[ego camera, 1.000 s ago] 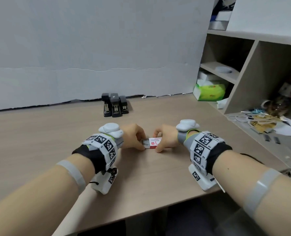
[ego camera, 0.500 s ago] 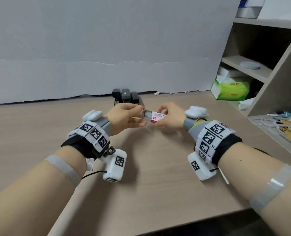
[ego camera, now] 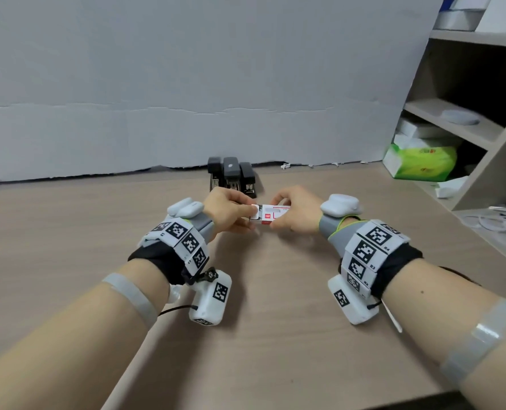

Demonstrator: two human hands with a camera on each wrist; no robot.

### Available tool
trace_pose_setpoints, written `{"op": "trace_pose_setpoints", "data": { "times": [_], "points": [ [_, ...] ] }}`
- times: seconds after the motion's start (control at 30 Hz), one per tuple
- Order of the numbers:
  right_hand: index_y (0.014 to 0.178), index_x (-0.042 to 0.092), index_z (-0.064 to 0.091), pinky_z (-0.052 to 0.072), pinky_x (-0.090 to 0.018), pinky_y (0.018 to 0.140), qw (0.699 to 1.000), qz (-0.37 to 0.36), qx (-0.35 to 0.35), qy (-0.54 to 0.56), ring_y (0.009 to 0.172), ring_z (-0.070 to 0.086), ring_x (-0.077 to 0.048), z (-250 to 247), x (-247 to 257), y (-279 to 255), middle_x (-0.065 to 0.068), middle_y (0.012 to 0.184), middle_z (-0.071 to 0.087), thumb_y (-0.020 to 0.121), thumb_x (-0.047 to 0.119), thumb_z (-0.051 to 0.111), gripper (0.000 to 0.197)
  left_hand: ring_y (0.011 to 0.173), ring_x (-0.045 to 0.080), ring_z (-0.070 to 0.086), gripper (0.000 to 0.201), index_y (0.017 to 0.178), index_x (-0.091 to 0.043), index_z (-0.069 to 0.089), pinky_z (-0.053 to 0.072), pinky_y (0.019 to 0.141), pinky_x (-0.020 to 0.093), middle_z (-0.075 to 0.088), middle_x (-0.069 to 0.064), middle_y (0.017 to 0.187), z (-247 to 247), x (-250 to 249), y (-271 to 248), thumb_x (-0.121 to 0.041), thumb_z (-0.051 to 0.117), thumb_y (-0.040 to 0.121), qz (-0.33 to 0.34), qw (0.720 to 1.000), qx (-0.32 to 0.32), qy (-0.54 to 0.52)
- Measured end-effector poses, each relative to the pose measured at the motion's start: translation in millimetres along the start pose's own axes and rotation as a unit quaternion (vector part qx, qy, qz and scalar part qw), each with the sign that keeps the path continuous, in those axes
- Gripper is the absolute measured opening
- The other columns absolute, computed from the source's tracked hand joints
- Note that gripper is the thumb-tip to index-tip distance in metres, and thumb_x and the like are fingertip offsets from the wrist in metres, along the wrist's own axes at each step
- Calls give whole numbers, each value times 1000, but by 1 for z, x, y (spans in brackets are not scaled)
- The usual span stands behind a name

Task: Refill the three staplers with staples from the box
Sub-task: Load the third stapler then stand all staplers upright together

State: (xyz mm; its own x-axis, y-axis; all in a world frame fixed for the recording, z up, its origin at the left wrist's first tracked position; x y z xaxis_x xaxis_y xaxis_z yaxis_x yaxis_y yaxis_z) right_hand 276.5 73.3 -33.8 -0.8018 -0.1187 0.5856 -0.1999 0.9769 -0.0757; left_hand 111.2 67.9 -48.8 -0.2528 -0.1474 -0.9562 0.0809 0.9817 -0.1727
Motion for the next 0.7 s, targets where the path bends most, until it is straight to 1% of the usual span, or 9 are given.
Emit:
{"op": "trace_pose_setpoints", "data": {
  "times": [0.13, 0.23, 0.3, 0.37, 0.43, 0.5, 0.57, 0.63, 0.7],
  "points": [
    [92, 27, 64, 54, -34, 71, 1000, -14, 17, 13, 70, 60, -19, 4, 7, 2, 3, 89, 70, 71, 17, 77, 26, 53, 18, 68, 5, 90, -4, 69, 58, 54, 27, 74, 13, 73, -6, 1, -3, -4, 70, 86, -5, 1000, 14, -17],
    [92, 28, 64, 51, -30, 67, 999, -23, 26, 21, 68, 60, -16, 9, 11, 3, 6, 86, 69, 69, 19, 79, 29, 54, 20, 69, 9, 95, -4, 70, 58, 53, 27, 75, 14, 75, -5, 1, -6, -3, 71, 86, -6, 999, 24, -20],
    [93, 27, 64, 50, -30, 66, 999, -24, 26, 20, 70, 61, -17, 11, 12, 3, 4, 89, 70, 70, 19, 80, 29, 54, 19, 70, 8, 94, -5, 71, 61, 55, 30, 75, 14, 77, -4, 1, -7, -4, 71, 86, -6, 1000, 22, -15],
    [91, 28, 65, 53, -32, 69, 999, -22, 21, 19, 71, 62, -18, 12, 12, 4, 2, 91, 72, 69, 21, 80, 28, 55, 19, 70, 10, 97, -4, 71, 62, 62, 34, 75, 15, 78, -2, 1, -6, -5, 70, 87, -4, 1000, 15, -4],
    [90, 29, 67, 54, -33, 69, 1000, -19, 12, 13, 71, 63, -19, 13, 12, 4, -1, 92, 73, 69, 21, 79, 26, 61, 25, 71, 12, 98, 0, 71, 63, 69, 42, 74, 19, 81, 0, 1, -5, -5, 69, 88, -5, 1000, -2, 20],
    [89, 30, 68, 52, -31, 67, 1000, -16, 2, 5, 70, 63, -20, 13, 12, 4, -2, 91, 74, 69, 23, 78, 24, 67, 32, 72, 11, 95, 5, 71, 61, 73, 47, 73, 25, 84, 3, 0, -3, -3, 67, 88, -4, 999, -26, 42],
    [87, 29, 69, 50, -29, 64, 1000, -5, -5, 5, 71, 65, -22, 11, 12, 4, -3, 89, 75, 68, 25, 79, 22, 72, 37, 73, 11, 92, 6, 71, 61, 74, 49, 73, 27, 83, 7, -3, -1, -2, 65, 88, 0, 998, -46, 53],
    [88, 26, 71, 54, -33, 67, 1000, 6, -10, 14, 76, 70, -26, 10, 12, 4, -5, 89, 75, 67, 26, 79, 23, 76, 39, 73, 11, 91, 4, 72, 61, 73, 49, 73, 26, 85, 10, -5, 2, -1, 64, 88, -2, 997, -58, 56],
    [81, 28, 70, 59, -38, 70, 1000, 11, -17, 19, 75, 73, -28, 10, 13, 5, -5, 89, 75, 66, 27, 78, 17, 78, 38, 74, 13, 94, 2, 73, 61, 75, 47, 73, 25, 89, 11, -6, 4, 1, 63, 87, -11, 997, -60, 48]
  ]
}}
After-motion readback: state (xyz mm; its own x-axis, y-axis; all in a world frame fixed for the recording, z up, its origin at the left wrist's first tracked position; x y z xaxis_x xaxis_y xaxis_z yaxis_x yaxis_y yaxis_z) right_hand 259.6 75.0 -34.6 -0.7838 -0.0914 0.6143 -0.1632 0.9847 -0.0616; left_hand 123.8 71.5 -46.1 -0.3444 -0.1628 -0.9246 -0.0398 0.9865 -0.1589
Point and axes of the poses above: each hand's wrist, its own y-axis towards the middle knuckle, its own z-axis out of the palm, x = y × z, the point moved 4 cm from there along y, towards the middle knuckle
